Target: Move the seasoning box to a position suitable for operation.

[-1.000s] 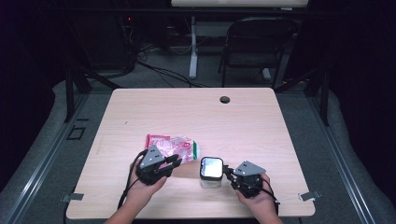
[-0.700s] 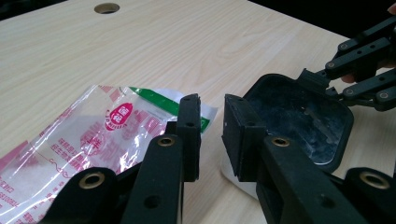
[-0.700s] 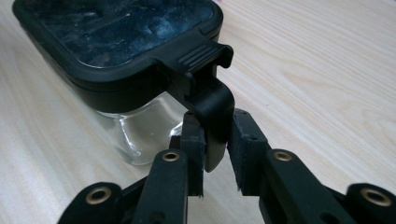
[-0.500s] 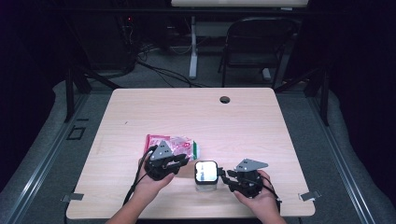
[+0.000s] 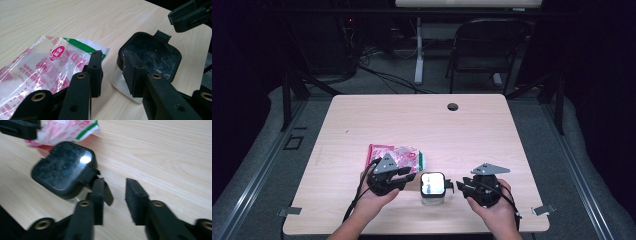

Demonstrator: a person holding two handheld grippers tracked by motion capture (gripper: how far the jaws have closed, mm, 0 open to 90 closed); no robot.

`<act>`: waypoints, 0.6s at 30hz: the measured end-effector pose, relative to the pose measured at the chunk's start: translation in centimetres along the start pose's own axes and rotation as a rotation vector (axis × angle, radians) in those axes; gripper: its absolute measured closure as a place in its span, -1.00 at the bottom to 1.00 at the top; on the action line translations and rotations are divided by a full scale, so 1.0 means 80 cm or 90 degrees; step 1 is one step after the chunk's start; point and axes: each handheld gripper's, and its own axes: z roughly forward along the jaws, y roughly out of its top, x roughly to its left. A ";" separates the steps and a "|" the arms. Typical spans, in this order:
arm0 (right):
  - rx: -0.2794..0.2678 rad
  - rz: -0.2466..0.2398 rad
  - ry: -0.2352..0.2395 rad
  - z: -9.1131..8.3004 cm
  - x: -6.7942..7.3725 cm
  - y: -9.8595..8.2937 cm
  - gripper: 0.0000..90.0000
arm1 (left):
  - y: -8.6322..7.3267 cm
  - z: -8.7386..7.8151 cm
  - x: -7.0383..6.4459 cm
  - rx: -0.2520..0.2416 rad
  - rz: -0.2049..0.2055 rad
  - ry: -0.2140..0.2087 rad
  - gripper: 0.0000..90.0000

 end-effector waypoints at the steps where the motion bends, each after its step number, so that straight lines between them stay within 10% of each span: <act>1: -0.002 -0.004 0.010 0.001 0.002 0.002 0.71 | 0.000 0.001 0.000 0.002 -0.003 -0.008 0.58; 18: 0.001 -0.031 0.006 0.021 0.022 0.023 0.82 | -0.009 0.010 -0.005 0.032 0.014 -0.006 0.81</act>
